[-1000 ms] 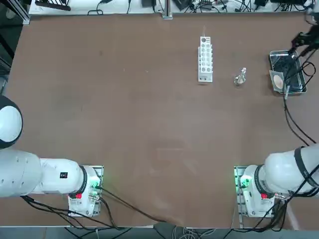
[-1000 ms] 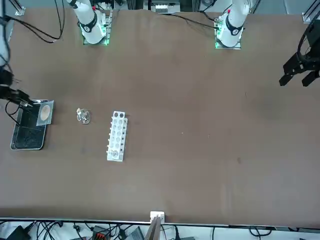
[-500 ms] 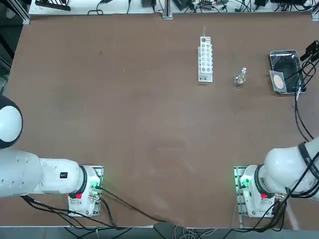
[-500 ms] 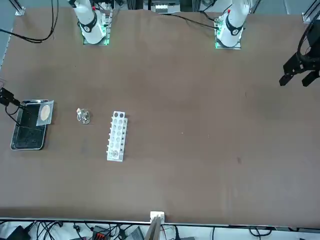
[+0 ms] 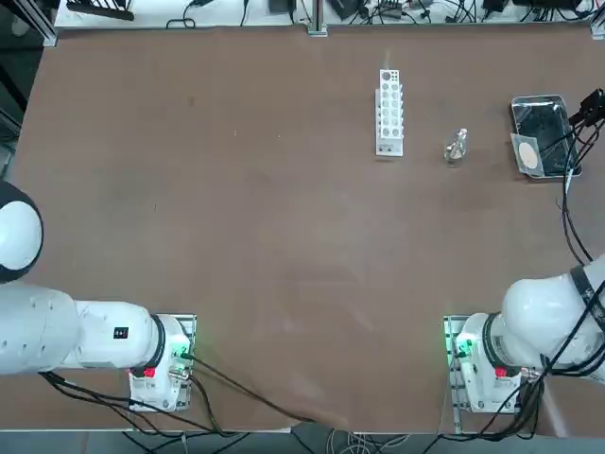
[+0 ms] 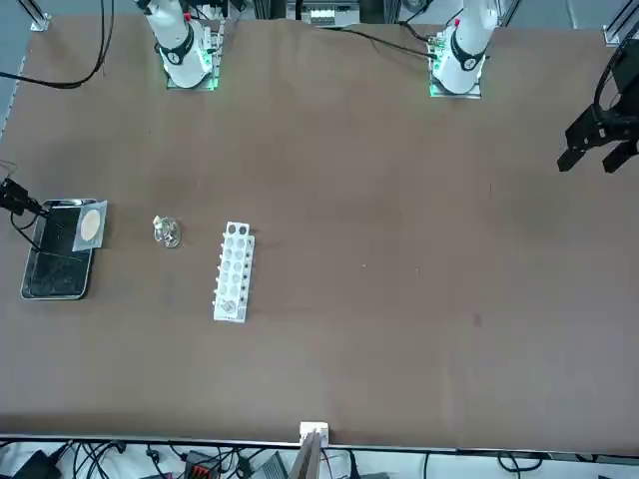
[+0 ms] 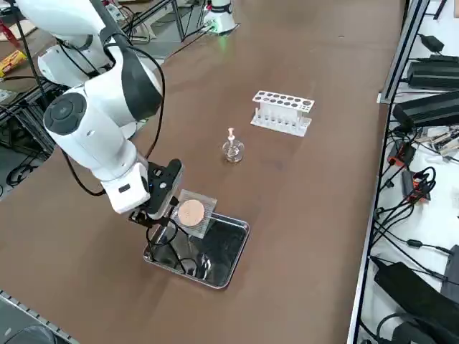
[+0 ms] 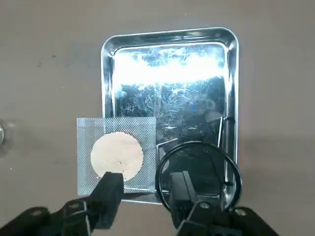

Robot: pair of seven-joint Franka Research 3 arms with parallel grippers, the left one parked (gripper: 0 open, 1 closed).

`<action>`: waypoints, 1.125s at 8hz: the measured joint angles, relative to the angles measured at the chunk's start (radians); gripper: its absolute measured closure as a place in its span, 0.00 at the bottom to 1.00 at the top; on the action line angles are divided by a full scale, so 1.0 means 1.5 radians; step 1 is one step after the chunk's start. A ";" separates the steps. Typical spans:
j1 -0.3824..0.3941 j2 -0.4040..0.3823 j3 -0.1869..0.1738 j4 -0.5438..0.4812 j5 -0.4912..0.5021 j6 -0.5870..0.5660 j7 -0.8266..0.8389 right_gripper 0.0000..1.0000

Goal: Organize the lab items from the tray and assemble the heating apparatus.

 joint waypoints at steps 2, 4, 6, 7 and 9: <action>-0.009 0.019 0.000 0.012 0.002 0.000 -0.020 0.44; -0.017 0.035 0.000 0.015 0.002 0.000 -0.025 0.45; -0.018 0.046 0.000 0.020 0.003 0.000 -0.027 0.48; -0.018 0.050 0.000 0.022 0.003 0.000 -0.027 0.51; -0.018 0.050 0.000 0.023 0.003 0.000 -0.027 0.54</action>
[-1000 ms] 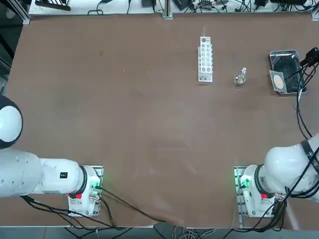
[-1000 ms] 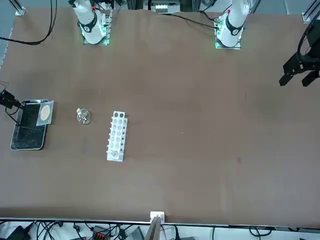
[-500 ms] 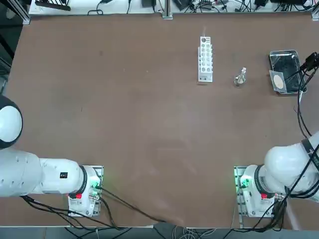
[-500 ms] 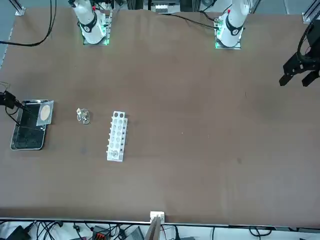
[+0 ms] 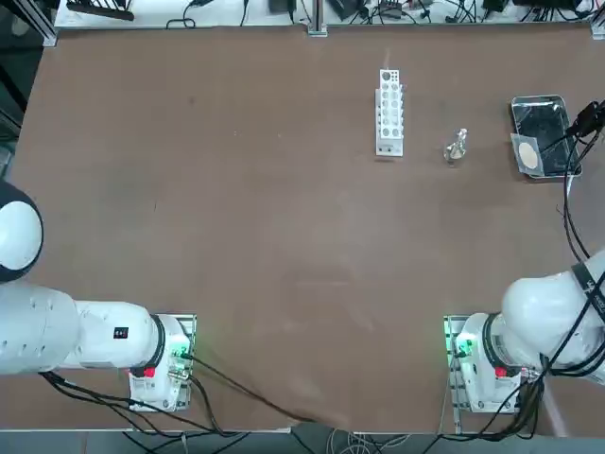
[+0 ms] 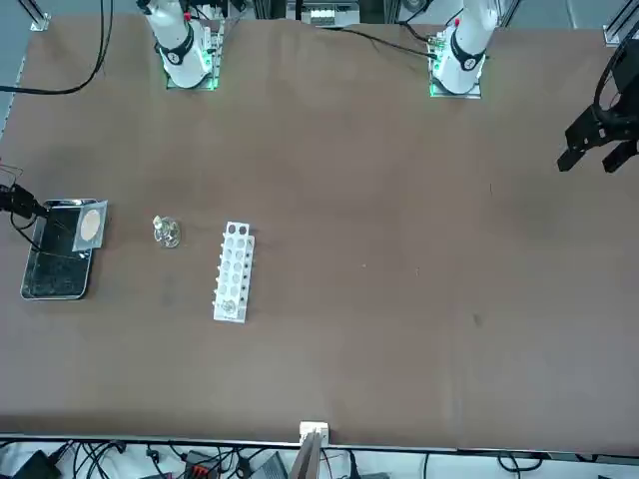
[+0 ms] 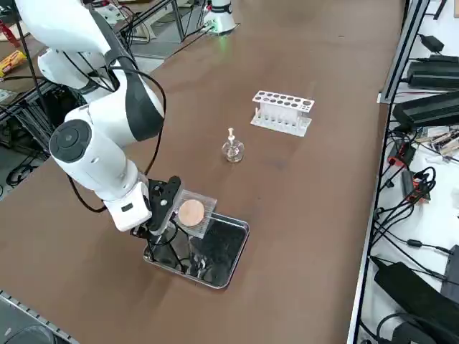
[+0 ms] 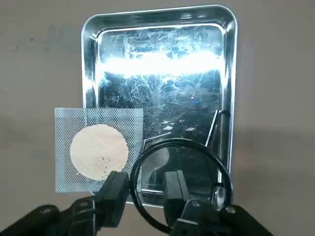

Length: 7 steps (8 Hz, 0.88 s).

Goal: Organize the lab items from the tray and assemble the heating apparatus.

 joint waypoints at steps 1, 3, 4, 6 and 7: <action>0.000 0.001 0.000 0.000 0.000 -0.001 0.000 0.55; 0.000 0.004 0.000 0.000 0.001 -0.012 0.000 0.57; 0.000 0.004 0.000 0.000 0.001 -0.017 0.000 0.59; 0.000 0.004 0.000 0.003 0.001 -0.019 0.000 0.61; 0.000 0.005 0.000 0.007 0.001 -0.019 0.000 0.61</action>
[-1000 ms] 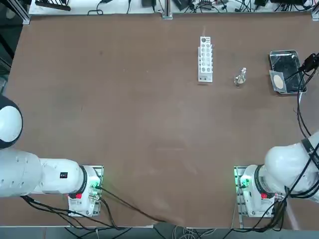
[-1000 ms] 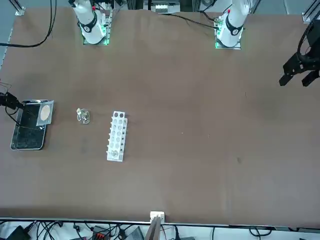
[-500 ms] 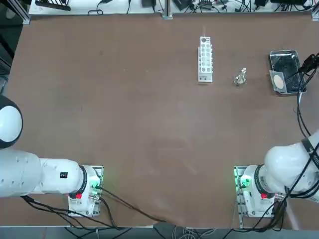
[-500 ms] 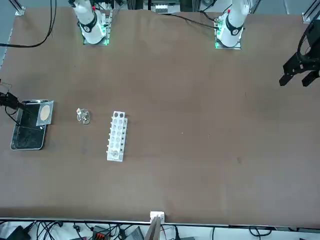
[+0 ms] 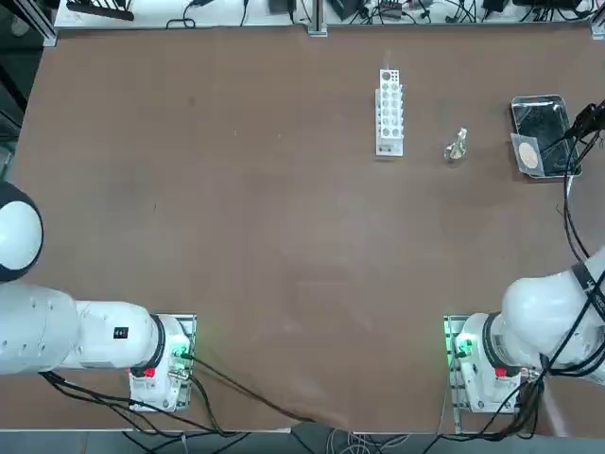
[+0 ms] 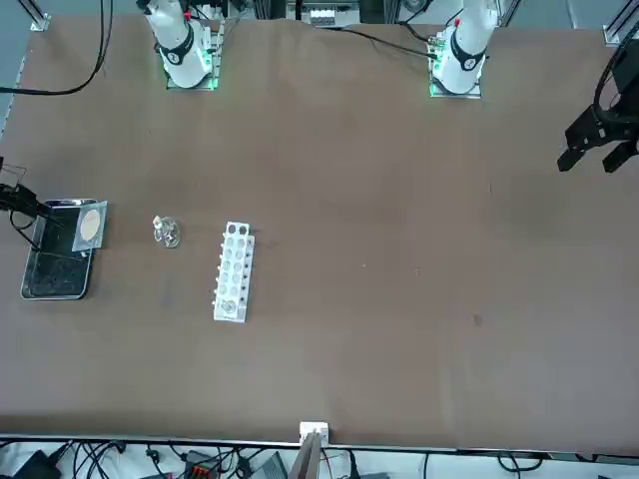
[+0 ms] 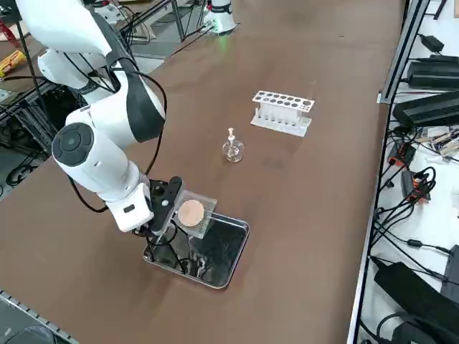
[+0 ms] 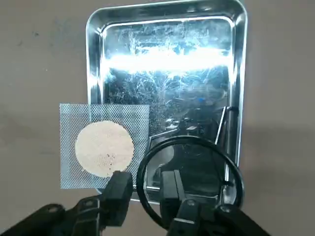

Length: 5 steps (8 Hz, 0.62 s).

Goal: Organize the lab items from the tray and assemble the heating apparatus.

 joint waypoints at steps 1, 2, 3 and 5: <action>0.000 0.002 0.000 0.004 0.000 -0.001 0.000 0.62; 0.000 0.004 0.001 0.006 0.000 -0.002 0.000 0.64; 0.000 0.008 0.001 0.009 0.005 -0.002 0.000 0.65; 0.000 0.015 0.001 0.011 0.015 -0.003 0.000 0.67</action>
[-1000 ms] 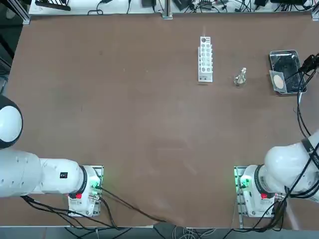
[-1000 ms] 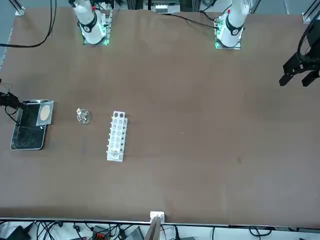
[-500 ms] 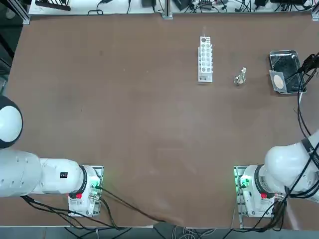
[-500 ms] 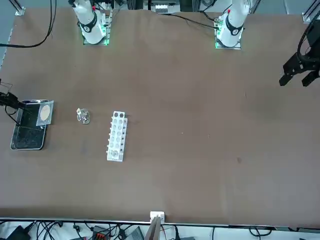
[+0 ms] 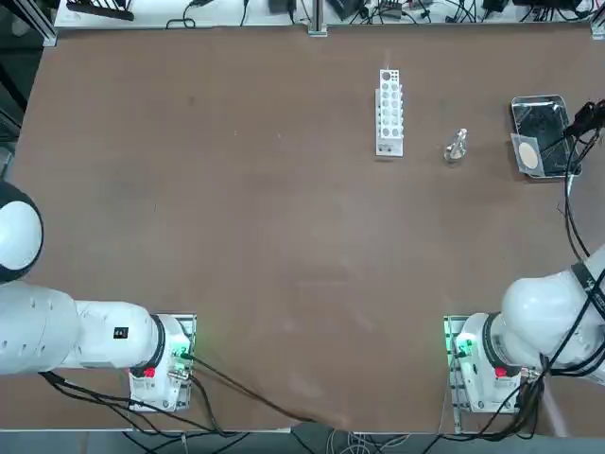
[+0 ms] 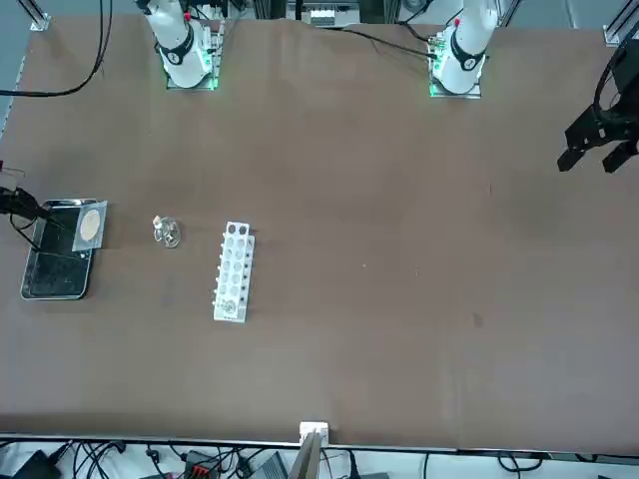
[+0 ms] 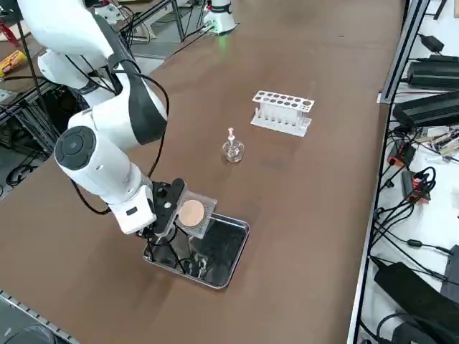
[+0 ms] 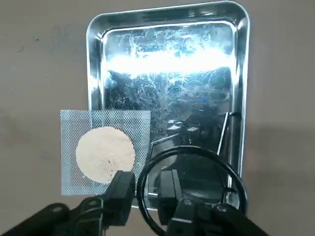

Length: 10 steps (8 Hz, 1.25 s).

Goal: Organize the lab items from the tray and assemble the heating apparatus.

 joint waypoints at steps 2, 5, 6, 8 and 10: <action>0.000 0.002 0.000 0.001 0.001 0.000 0.000 0.69; 0.000 0.002 0.000 0.002 0.002 -0.003 0.000 0.75; 0.000 0.002 0.000 0.002 0.002 -0.006 0.000 0.76; 0.000 0.002 0.000 0.002 0.003 -0.009 0.000 0.77; -0.001 0.002 0.000 0.002 0.003 -0.009 0.000 0.78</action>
